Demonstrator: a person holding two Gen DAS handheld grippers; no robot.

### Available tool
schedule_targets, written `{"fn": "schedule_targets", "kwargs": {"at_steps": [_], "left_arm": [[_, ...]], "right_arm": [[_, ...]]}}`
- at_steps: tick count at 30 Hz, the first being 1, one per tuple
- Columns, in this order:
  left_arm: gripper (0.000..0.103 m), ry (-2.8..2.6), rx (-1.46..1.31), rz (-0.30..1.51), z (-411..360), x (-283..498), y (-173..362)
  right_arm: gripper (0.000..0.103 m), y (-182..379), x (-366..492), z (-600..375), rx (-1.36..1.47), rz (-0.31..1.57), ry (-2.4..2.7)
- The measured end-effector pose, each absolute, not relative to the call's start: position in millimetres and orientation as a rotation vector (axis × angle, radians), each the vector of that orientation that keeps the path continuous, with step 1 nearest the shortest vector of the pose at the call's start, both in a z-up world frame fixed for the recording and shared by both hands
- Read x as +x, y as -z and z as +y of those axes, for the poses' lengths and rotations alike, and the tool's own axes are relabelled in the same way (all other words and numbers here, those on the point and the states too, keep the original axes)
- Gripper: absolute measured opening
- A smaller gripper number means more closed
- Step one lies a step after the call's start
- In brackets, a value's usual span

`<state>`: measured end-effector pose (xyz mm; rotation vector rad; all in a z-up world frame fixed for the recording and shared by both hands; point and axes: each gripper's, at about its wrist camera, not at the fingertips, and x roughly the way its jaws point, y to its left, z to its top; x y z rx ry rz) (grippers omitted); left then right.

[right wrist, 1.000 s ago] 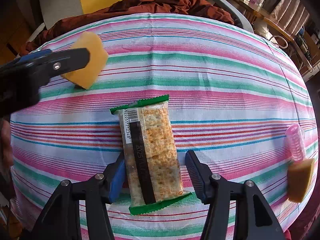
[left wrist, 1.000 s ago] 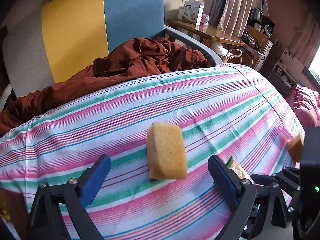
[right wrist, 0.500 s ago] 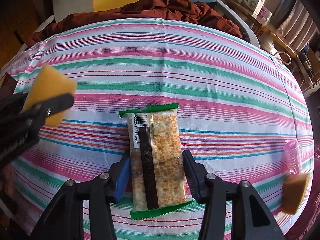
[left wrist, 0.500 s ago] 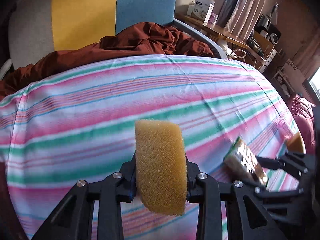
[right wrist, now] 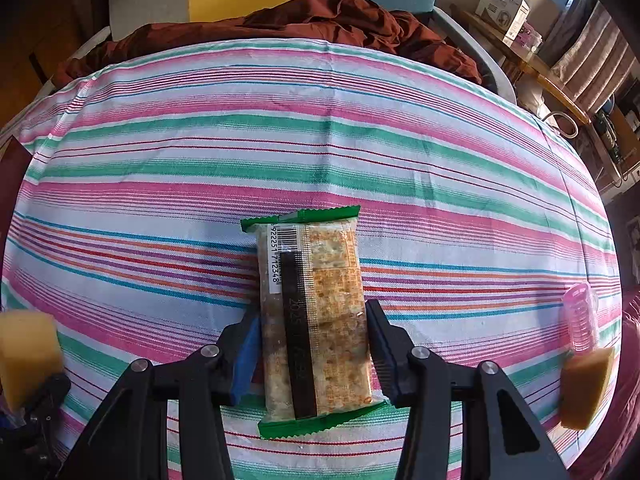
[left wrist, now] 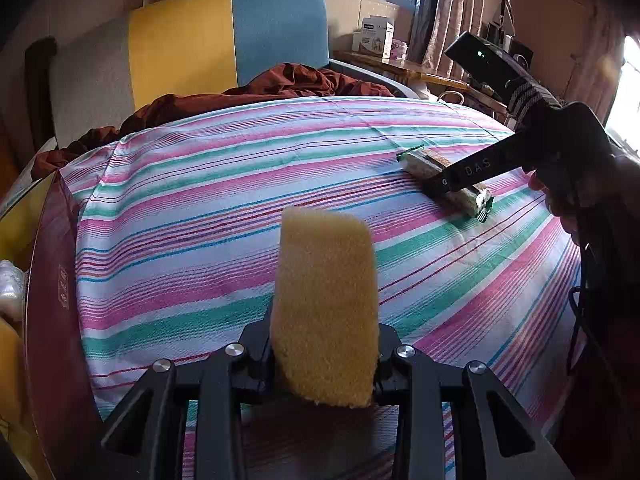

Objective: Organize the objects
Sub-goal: 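Grasp a yellow sponge with the left tool while the right tool grasps the second cracker pack, then carry the yellow sponge into the tray and open the left tool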

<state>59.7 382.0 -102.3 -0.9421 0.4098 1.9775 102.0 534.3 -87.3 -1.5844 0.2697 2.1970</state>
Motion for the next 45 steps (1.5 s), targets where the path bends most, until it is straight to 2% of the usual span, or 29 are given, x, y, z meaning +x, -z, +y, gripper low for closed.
{"fn": "schedule_targets", "kwargs": {"at_steps": [6,29,36,45], "left_arm": [[0.036,-1.957,-0.974,0.352,382,49,105],[0.036,-1.979,-0.928,0.398,381,57,105],[0.035,-1.977,-0.932,0.39,380,58,105],[0.034,-2.009,-0.919,0.443,373,72,83]], "right_arm": [[0.049,90,102,534,-1.577,0.282,-2.195],[0.05,103,95,550,-1.563,0.214,-2.215],[0.045,105,90,545,-1.566,0.168,-2.23],[0.045,109,87,553,-1.553,0.189,-2.247]]}}
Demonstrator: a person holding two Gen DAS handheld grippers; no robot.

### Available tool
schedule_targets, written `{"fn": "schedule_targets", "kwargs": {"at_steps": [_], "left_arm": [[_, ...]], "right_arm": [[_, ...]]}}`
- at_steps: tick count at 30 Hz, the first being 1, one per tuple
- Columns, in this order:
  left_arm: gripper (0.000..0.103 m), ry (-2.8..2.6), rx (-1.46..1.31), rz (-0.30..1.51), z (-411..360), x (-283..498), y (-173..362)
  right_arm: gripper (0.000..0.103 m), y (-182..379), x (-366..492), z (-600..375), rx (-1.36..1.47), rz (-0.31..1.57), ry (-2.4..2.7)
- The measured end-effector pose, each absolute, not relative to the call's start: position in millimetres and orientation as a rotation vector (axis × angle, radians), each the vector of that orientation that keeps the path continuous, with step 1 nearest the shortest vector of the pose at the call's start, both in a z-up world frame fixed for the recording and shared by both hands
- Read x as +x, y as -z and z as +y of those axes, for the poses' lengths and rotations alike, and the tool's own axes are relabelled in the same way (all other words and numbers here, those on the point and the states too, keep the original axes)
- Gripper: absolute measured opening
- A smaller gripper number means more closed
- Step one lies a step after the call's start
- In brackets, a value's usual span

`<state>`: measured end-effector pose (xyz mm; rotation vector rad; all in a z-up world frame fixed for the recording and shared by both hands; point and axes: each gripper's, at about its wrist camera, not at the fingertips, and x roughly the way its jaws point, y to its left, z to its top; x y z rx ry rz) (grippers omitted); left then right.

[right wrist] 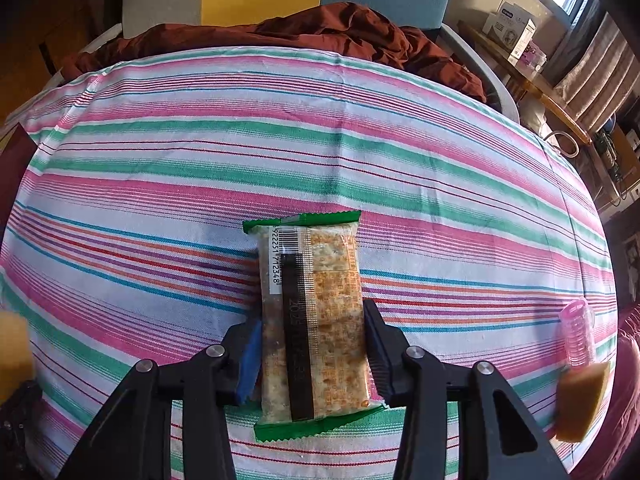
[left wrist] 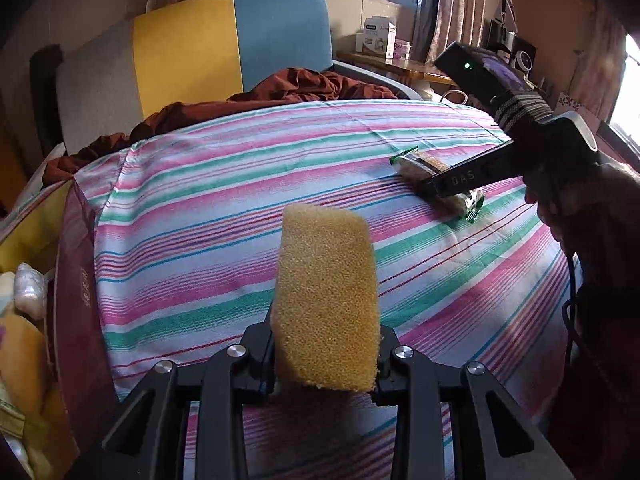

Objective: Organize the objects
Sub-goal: 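Carry the yellow sponge into the tray and open the left tool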

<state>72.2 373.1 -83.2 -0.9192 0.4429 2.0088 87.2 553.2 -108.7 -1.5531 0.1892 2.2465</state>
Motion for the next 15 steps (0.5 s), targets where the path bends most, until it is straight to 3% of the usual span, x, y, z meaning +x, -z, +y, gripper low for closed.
{"fn": "schedule_targets", "kwargs": {"at_steps": [15], "left_arm": [[0.034,-2.104,-0.83,0.361,321,70,19]], "right_arm": [[0.045,103,99,540,-1.548,0.156,-2.237]]}}
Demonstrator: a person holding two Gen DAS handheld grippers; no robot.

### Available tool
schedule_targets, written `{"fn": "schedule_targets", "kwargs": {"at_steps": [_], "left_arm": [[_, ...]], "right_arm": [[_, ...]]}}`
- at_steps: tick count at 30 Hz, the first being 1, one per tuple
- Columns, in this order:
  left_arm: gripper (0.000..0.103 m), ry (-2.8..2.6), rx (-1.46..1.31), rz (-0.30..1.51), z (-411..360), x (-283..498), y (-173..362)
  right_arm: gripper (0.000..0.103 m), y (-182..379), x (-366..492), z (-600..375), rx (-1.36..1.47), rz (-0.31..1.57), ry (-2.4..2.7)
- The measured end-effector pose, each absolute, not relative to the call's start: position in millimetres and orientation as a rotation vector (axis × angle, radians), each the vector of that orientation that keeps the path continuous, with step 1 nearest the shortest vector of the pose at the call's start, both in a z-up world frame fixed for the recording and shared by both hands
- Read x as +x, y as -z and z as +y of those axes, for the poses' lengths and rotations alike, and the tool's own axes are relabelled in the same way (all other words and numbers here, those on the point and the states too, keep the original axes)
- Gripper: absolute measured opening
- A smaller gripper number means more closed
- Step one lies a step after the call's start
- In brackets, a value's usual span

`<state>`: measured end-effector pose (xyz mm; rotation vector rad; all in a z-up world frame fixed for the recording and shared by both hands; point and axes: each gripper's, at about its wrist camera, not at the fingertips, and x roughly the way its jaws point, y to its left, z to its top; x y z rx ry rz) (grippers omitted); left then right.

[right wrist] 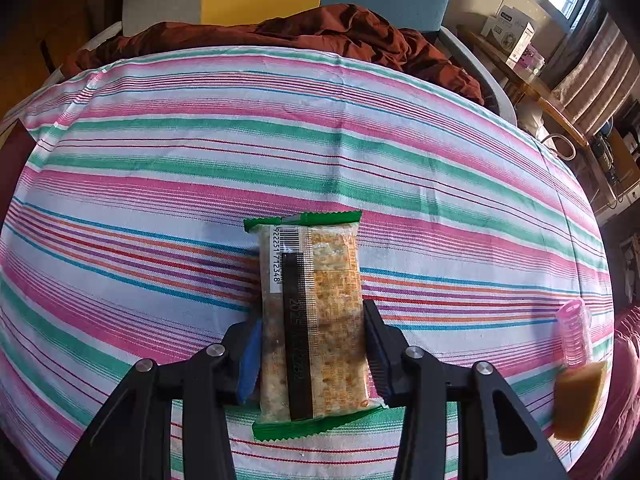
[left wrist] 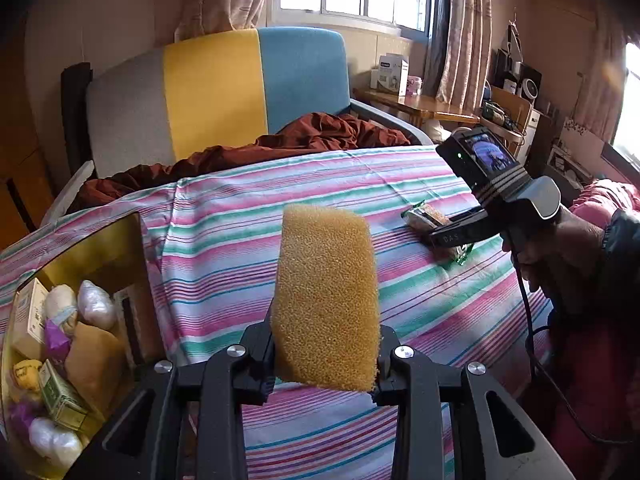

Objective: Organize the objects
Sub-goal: 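Carry the yellow sponge into the tray and open the left tool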

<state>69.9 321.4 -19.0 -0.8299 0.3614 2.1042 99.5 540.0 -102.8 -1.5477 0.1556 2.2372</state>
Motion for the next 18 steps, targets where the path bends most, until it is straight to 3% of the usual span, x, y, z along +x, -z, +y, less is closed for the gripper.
{"fn": "schedule_targets", "kwargs": {"at_steps": [18], "left_arm": [[0.035,-2.255,-0.886,0.234,238,28,10]], "right_arm": [[0.044,90,106,498,-1.617,0.266,-2.115]]}}
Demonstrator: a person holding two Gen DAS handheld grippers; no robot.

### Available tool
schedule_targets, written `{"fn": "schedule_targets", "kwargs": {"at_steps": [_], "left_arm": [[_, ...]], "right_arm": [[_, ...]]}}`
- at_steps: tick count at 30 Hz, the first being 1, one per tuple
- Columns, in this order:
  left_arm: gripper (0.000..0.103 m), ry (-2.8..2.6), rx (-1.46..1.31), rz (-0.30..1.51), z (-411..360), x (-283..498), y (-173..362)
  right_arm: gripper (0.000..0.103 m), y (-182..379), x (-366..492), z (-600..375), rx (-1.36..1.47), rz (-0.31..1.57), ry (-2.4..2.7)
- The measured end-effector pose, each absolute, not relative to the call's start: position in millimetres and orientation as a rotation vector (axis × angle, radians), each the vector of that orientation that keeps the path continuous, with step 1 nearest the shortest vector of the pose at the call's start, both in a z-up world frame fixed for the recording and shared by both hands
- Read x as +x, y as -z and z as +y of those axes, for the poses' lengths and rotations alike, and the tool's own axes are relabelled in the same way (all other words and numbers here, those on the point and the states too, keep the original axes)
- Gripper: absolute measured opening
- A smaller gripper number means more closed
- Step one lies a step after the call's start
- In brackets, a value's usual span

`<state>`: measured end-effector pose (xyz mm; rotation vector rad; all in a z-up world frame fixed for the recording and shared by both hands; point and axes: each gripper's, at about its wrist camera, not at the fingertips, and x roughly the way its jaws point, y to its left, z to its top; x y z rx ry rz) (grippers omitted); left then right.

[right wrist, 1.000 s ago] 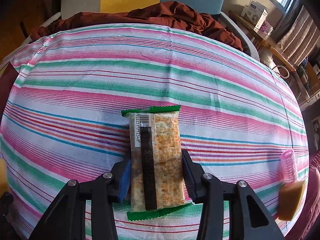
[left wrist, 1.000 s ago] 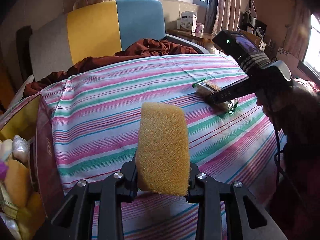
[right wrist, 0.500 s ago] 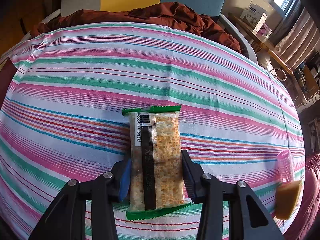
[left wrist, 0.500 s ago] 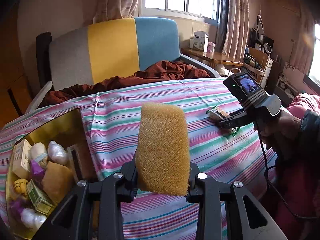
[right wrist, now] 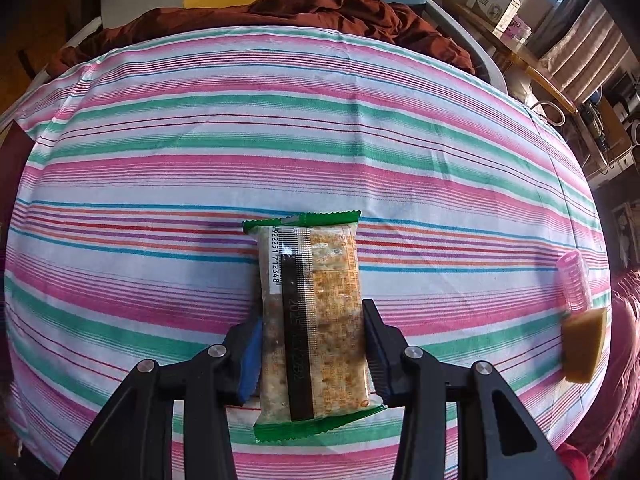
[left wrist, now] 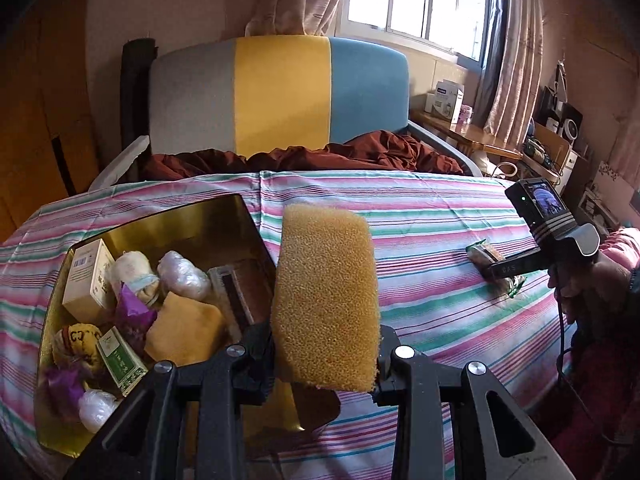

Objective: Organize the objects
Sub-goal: 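Carry the yellow sponge into the tray and open the left tool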

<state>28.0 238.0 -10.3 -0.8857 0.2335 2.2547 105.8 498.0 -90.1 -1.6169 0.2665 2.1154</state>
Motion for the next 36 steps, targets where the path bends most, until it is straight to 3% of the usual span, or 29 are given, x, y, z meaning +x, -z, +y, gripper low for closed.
{"fn": "schedule_targets", "kwargs": {"at_steps": [8,19,24,28,36], "left_arm": [[0.035,-2.297,-0.933,0.152,201,11,17],[0.035,-2.4,-1.024,-0.184,81,-43,11],[0.035,-2.342,-1.101,-0.28,77,-60,22],[0.035,-2.309,-1.13,-0.221,107,-68,28],[0.047,-2.161,-1.179,-0.101,161,-57,47]], "right_arm": [[0.044,87,97,432,-1.653,0.318,-2.251],[0.044,89,92,401,-1.615,0.297,-2.32],[0.044,88,87,400,-1.599,0.277,-2.333],[0.044,90,85,403,-1.594,0.266,-2.339],[0.045,90,83,402,-1.589,0.253,-2.346]]}}
